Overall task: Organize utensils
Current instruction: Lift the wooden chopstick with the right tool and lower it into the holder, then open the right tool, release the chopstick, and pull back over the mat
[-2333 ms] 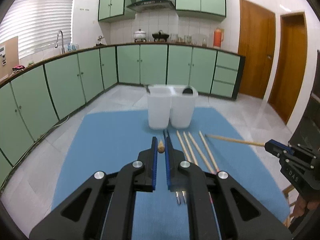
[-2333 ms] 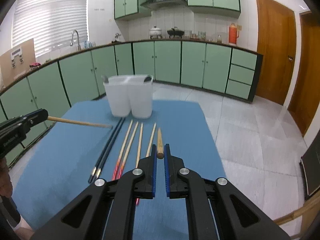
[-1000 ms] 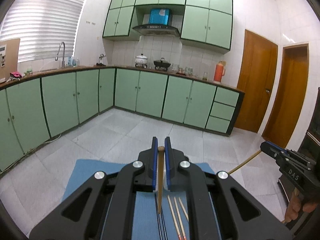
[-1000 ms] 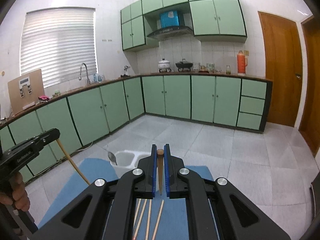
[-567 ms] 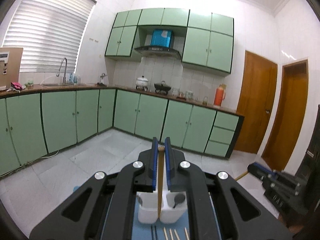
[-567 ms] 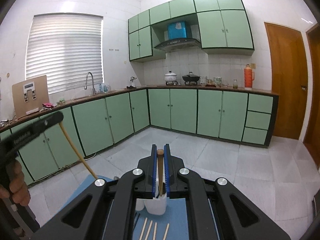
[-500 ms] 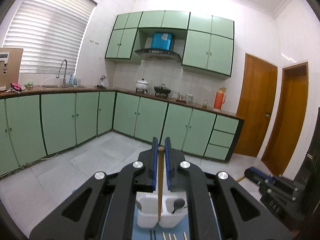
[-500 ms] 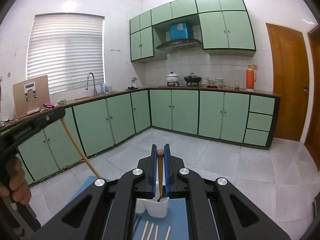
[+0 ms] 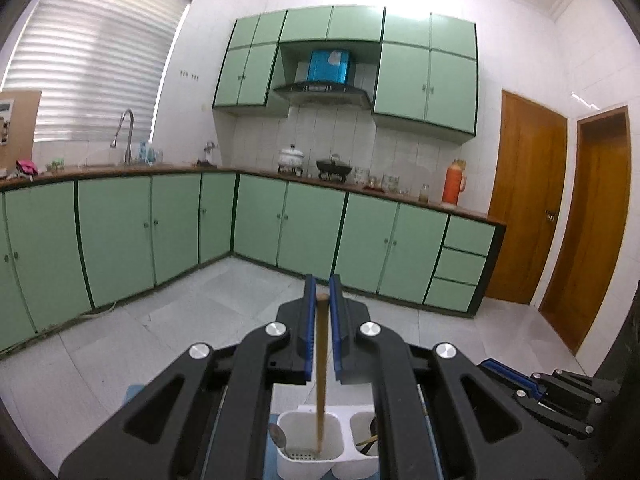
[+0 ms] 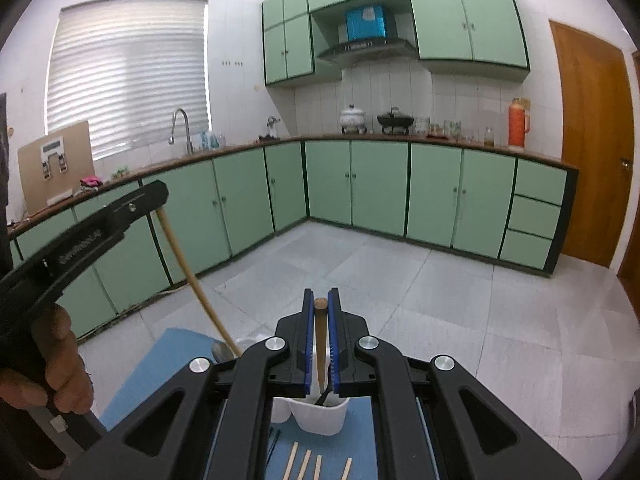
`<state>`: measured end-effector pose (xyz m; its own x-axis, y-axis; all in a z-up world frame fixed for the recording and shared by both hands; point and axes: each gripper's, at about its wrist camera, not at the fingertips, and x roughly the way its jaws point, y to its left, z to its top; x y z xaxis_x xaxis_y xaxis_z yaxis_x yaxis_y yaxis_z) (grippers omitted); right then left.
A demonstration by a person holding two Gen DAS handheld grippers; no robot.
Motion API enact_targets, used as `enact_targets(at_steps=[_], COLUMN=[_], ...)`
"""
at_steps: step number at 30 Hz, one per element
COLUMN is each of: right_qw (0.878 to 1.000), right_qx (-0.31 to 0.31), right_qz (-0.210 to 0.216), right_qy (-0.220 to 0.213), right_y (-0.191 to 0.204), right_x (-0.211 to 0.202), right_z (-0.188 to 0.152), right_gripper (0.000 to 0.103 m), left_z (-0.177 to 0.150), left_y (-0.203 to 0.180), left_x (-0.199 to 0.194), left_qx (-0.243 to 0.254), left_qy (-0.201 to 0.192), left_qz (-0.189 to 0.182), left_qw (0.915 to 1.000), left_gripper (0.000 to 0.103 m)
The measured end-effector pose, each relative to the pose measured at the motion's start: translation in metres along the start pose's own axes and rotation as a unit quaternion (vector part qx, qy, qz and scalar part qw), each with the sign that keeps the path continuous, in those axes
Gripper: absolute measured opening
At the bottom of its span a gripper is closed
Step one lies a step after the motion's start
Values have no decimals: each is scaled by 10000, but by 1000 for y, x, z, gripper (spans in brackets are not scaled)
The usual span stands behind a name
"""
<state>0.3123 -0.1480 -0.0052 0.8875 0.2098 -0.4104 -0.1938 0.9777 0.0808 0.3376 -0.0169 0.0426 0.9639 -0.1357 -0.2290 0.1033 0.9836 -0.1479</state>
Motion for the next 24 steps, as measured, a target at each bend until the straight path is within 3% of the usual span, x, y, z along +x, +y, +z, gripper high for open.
enact_targets(at_steps=[18, 21, 23, 24], right_qw=[9993, 9991, 9990, 9990], right_qx=[209, 222, 230, 232], right_qz=[94, 102, 104, 105], right_qy=[310, 361, 364, 365], right_y=[-7, -7, -6, -5], right_x=[20, 19, 17, 16], right_z=[-34, -34, -33, -34], right_gripper=[7, 7, 8, 10], left_z=[-61, -64, -64, -65], left_y=[33, 37, 37, 37], left_x=[29, 23, 17, 13], left_qx=[81, 72, 64, 63], left_qy=[940, 994, 976, 958], left_qz=[155, 140, 138, 124], left_qw=[9954, 9949, 9951, 9953], left_gripper=[7, 20, 40, 41])
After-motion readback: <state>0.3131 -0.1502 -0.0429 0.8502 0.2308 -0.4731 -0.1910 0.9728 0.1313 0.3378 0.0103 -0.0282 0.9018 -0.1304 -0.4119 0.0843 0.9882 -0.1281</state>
